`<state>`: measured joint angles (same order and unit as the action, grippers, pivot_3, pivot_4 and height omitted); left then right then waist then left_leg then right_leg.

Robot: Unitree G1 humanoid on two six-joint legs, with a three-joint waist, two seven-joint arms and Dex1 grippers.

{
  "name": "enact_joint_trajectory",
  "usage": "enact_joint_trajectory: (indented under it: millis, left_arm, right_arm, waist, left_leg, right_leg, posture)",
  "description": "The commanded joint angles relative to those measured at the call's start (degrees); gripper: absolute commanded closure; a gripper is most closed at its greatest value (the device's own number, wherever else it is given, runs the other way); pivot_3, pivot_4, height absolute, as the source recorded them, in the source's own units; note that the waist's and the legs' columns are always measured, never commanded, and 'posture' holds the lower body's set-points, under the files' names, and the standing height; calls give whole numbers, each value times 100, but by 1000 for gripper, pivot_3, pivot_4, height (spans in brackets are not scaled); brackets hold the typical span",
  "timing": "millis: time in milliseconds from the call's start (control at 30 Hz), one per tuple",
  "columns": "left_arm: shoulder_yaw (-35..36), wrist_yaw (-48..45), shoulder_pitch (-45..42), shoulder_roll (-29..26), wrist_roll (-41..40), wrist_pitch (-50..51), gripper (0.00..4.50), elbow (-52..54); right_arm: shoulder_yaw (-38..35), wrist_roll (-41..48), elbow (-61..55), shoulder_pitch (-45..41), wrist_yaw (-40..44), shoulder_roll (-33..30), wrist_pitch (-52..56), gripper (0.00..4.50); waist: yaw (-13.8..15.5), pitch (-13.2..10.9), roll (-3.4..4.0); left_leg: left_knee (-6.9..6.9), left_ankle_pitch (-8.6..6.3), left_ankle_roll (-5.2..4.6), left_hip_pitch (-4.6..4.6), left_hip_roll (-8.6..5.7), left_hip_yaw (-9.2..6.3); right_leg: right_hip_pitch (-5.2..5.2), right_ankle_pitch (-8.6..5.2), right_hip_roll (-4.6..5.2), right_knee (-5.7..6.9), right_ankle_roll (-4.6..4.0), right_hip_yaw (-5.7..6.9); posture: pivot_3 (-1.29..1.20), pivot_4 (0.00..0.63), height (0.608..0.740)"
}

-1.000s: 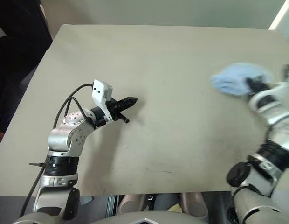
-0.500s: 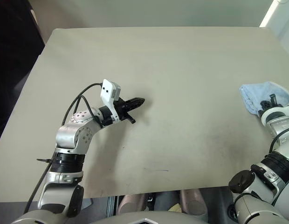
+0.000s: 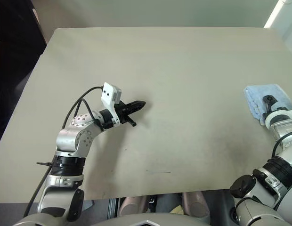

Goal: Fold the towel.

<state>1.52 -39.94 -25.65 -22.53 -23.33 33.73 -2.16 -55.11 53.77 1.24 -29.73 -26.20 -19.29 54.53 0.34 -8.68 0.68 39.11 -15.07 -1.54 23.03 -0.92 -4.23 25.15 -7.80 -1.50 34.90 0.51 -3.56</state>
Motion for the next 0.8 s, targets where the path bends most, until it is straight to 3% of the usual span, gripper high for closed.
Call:
enact_joint_trajectory:
  millis: [33,333,467,600,800]
  left_arm:
    - [17,-118,-62,16,-57,-169,4500,84]
    - [-62,-283,-278,38,33,-278,4500,-266]
    - [-31,-130,-444,45,279,-654,4500,-560]
    - [18,-147,-416,-48,412,-916,4500,-659]
    - [21,-172,-395,-89,455,-1046,4500,-702]
  right_arm:
    - [-189,-40,-481,146,-381,-146,-319,21]
    - [236,-198,-1318,842,-245,-363,-670,21]
    - [2336,-1421,-2224,1775,1558,-1428,-1088,21]
    - [3401,-1402,-2661,1981,2659,-1613,-1150,21]
    - [3685,-1490,-2795,2008,3176,-1564,-1147,21]
  waist:
    - [2,0,0]
    - [13,1,2]
    - [2,0,16]
    - [-50,3,12]
    - [15,3,12]
  left_leg:
    - [0,0,0,0,0,0]
    - [3,-2,-1,0,0,2]
    - [5,-1,-1,0,0,3]
    - [2,-1,2,-5,2,5]
    - [11,4,5,3,-2,2]
  right_leg:
    - [0,0,0,0,0,0]
    - [-1,-18,0,1,30,-4]
    - [1,-22,0,4,43,-4]
    - [-3,-25,-6,3,48,-2]
    - [-7,-33,-9,-4,67,-10]
  posture:
    - [0,150,740]
    - [0,150,740]
    - [0,150,740]
    - [0,150,740]
    - [0,150,740]
